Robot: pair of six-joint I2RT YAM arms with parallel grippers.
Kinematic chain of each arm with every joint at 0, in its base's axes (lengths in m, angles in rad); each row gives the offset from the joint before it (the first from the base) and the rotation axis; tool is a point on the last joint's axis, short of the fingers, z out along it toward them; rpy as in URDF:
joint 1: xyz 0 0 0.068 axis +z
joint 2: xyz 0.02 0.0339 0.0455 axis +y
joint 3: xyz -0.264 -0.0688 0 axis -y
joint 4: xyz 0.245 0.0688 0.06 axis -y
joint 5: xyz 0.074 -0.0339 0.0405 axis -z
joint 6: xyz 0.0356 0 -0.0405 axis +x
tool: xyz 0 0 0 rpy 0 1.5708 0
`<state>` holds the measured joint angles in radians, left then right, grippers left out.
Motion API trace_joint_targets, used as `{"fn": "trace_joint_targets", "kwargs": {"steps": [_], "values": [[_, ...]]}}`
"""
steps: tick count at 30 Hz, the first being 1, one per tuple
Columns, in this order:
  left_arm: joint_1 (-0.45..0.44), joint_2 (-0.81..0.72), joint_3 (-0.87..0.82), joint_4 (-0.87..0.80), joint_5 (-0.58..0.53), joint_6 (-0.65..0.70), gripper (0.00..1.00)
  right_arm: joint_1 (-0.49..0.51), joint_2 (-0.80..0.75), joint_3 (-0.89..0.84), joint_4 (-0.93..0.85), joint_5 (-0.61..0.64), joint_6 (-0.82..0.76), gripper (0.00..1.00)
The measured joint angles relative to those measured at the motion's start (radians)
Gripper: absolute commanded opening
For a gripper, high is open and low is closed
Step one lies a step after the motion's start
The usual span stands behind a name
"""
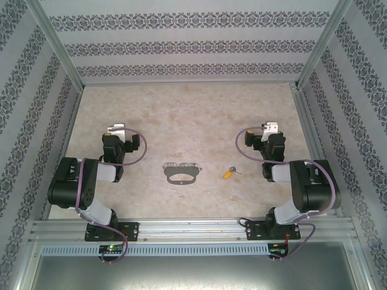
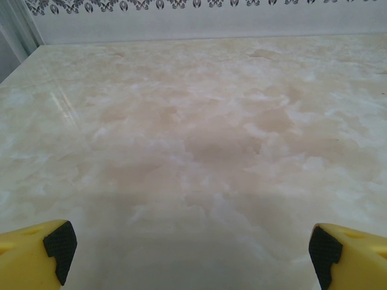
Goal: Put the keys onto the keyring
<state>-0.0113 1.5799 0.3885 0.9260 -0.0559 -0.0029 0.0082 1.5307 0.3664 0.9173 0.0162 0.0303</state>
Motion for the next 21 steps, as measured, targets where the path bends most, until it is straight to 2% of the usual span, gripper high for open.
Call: {"fn": "trace_joint_targets", "kwargs": {"steps": [6,13,17,19,21], "values": [[0.0,-0.022,-0.019,0.0,-0.032,-0.008,1.0,-0.006,-0.031,0.0,-0.039,-0.007,0.0,0.98],[-0.001,-0.269,-0.013,-0.174,-0.122,-0.052,1.0,-0.005,-0.327,0.029,-0.222,0.045,0.062,0.98],[-0.003,-0.379,0.086,-0.365,-0.135,-0.124,1.0,-0.043,-0.489,0.029,-0.278,0.027,0.267,0.98],[-0.009,-0.421,0.133,-0.455,-0.136,-0.18,1.0,-0.09,-0.537,0.029,-0.303,-0.032,0.366,0.97],[-0.02,-0.454,0.158,-0.526,-0.129,-0.237,1.0,-0.111,-0.555,0.029,-0.329,-0.1,0.426,0.92]]}}
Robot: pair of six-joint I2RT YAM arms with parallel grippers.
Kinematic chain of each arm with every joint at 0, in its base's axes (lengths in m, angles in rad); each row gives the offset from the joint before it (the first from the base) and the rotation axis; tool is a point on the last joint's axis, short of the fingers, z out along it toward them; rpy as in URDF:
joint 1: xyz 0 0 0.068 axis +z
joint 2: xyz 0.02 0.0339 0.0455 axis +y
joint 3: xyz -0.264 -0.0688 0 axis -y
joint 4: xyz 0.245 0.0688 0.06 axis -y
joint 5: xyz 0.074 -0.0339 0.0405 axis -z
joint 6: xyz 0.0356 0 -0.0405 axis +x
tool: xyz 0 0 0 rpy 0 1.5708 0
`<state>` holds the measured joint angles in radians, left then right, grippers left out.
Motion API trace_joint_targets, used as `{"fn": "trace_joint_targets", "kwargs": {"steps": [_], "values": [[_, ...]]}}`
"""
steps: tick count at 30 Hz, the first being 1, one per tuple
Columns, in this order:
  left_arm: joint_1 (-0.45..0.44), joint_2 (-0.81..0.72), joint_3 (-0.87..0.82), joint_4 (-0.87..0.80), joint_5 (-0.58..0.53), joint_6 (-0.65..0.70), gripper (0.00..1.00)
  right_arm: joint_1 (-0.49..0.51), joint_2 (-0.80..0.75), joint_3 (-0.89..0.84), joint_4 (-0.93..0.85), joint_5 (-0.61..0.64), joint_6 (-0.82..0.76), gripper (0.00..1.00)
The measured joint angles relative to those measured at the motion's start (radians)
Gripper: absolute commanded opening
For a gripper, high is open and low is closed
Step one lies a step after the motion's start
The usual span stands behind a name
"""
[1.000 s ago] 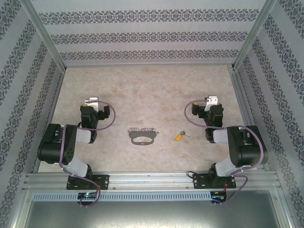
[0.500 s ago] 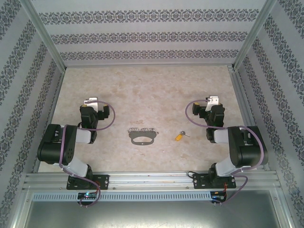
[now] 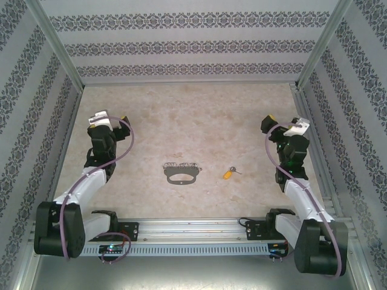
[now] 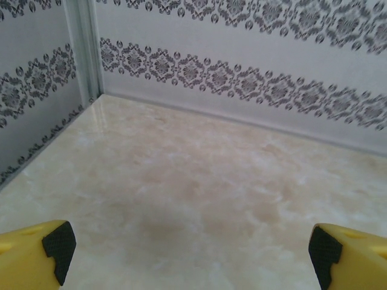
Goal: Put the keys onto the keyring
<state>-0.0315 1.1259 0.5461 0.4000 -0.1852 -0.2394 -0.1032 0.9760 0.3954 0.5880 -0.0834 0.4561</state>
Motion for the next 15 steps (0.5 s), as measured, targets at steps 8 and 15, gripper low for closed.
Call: {"fn": "trace_joint_targets", "kwargs": {"steps": [8,15], "values": [[-0.129,-0.032,0.035,-0.238,0.101,-0.171,1.0,0.077,0.023,0.014,-0.178,-0.306,0.121,0.74],[-0.344,-0.009,0.058,-0.316,0.175,-0.258,1.0,0.387,0.097,0.053,-0.336,-0.306,0.093,0.65]]}}
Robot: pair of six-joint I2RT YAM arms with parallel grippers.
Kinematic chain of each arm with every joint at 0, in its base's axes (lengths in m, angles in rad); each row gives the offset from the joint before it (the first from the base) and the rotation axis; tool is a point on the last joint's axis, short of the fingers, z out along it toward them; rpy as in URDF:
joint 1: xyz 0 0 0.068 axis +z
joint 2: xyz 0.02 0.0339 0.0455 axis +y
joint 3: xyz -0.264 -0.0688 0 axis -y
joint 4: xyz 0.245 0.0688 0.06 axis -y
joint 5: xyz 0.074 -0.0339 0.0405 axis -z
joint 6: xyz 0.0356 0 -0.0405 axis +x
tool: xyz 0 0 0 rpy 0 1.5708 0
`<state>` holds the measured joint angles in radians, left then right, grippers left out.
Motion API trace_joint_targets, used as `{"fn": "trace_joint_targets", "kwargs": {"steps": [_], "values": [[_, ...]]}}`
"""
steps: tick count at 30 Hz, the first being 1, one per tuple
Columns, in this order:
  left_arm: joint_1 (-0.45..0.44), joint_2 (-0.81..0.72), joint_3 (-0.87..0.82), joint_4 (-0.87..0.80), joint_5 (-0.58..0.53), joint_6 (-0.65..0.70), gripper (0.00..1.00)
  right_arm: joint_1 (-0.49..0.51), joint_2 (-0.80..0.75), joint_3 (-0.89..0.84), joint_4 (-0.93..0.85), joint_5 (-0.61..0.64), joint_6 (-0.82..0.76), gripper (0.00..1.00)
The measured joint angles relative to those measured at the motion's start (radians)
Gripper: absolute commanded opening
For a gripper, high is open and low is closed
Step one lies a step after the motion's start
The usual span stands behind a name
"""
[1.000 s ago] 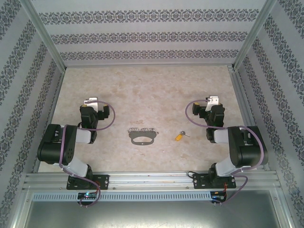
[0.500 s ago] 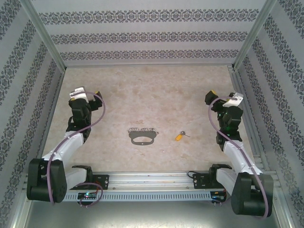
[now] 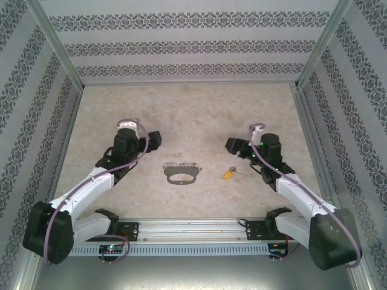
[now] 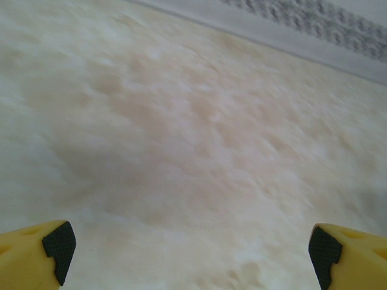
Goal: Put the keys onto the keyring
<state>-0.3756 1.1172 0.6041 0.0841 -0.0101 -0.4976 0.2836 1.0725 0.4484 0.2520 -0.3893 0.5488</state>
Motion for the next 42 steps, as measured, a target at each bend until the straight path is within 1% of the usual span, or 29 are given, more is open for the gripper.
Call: {"fn": "trace_joint_targets", "kwargs": {"steps": [4,7,12,15,22,28,37,42], "values": [[-0.098,0.043,0.0,-0.012,0.034,-0.049,1.0,0.157,0.106,0.011,-0.035,0.045,-0.022,0.61],[-0.145,0.057,-0.005,-0.023,0.039,-0.084,1.0,0.238,0.174,0.011,-0.059,0.085,-0.032,0.61],[-0.197,0.056,-0.023,-0.016,0.044,-0.157,1.0,0.331,0.234,0.011,-0.063,0.132,-0.042,0.59],[-0.215,0.061,-0.045,0.001,0.051,-0.203,1.0,0.365,0.251,0.011,-0.062,0.148,-0.051,0.58],[-0.246,0.151,-0.053,0.086,0.06,-0.279,1.0,0.373,0.313,0.014,-0.062,0.157,-0.084,0.58],[-0.253,0.234,-0.042,0.112,0.06,-0.293,1.0,0.373,0.356,0.045,-0.055,0.153,-0.097,0.57],[-0.254,0.252,0.003,0.113,0.034,-0.293,1.0,0.376,0.43,0.093,-0.019,0.127,-0.1,0.52],[-0.254,0.253,0.008,0.113,0.025,-0.293,1.0,0.398,0.441,0.093,-0.014,0.119,-0.096,0.49]]}}
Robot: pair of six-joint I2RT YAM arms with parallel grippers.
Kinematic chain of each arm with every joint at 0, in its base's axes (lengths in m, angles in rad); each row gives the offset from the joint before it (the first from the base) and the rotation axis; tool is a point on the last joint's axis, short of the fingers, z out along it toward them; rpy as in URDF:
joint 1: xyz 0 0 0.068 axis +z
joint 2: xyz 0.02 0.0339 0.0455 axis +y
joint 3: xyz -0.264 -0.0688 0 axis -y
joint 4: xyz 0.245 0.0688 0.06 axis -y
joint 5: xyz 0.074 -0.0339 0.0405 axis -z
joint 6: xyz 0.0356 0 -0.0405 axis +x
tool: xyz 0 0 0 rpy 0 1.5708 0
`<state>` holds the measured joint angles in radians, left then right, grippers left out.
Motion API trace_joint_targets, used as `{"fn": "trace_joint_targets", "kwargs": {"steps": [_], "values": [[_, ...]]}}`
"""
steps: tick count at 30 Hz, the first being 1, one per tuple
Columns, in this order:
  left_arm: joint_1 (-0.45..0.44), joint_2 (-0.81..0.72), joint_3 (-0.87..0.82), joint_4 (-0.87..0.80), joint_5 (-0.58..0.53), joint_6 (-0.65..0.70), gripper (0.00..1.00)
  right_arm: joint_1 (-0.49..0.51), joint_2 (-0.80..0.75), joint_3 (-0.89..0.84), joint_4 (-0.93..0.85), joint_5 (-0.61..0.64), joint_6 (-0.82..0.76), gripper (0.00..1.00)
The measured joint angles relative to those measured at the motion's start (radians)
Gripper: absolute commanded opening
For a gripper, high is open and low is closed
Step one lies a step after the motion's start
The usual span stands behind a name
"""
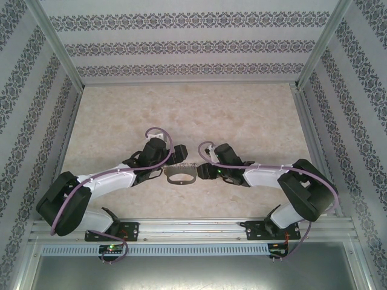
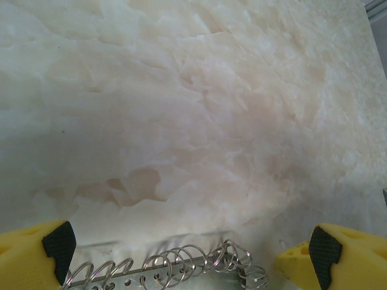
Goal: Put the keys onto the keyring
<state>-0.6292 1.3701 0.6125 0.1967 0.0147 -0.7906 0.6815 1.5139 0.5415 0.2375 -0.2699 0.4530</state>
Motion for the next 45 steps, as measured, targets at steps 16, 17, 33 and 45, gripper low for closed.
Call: {"fn": "trace_joint_targets", "kwargs": {"steps": [16,17,33,45], "values": [[0.0,0.0,0.003,-0.001,-0.015,0.016,1.0,0.022,0.069,0.069,0.022,-0.03,0.018,0.3],[0.0,-0.002,0.003,-0.001,-0.017,0.018,1.0,0.024,0.071,0.074,0.025,-0.035,0.019,0.28],[0.0,-0.063,0.028,-0.011,-0.027,0.053,1.0,0.082,-0.013,0.053,0.028,-0.025,0.045,0.54],[0.0,-0.07,0.048,-0.051,-0.027,0.076,1.0,0.073,-0.052,0.004,0.016,0.012,0.04,0.59]]}}
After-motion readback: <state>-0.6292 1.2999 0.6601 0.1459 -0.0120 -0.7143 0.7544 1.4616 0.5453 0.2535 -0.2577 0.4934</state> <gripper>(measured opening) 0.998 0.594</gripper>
